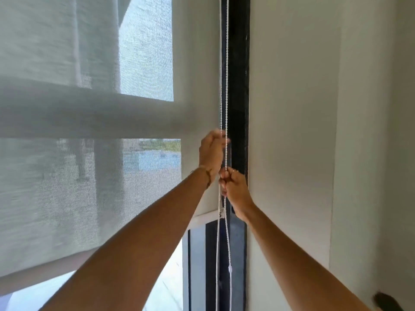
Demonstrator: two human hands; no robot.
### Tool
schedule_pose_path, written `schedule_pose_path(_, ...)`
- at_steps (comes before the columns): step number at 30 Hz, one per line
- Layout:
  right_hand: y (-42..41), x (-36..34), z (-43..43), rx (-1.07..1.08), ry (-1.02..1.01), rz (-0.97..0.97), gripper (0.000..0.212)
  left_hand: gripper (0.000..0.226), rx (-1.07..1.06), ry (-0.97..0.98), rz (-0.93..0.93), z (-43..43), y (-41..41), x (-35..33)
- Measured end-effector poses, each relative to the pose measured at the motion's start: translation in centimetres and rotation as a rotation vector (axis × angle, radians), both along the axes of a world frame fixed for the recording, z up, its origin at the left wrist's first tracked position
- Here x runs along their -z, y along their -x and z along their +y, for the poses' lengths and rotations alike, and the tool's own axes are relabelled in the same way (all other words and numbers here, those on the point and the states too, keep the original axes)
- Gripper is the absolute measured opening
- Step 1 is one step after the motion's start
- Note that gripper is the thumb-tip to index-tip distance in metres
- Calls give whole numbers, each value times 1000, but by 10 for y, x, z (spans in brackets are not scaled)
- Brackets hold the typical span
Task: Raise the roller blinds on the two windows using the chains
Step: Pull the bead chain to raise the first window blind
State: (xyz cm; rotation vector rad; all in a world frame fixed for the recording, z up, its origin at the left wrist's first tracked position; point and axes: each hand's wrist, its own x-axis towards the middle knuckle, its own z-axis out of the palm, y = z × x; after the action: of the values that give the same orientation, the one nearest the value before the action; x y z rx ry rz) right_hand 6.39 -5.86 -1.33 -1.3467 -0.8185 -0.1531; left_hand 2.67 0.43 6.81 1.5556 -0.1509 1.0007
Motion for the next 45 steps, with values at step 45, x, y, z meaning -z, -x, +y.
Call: schedule_pose_path(45,31,-167,-51,-278,-137,80,36,21,18,-171,38,-44,5,144)
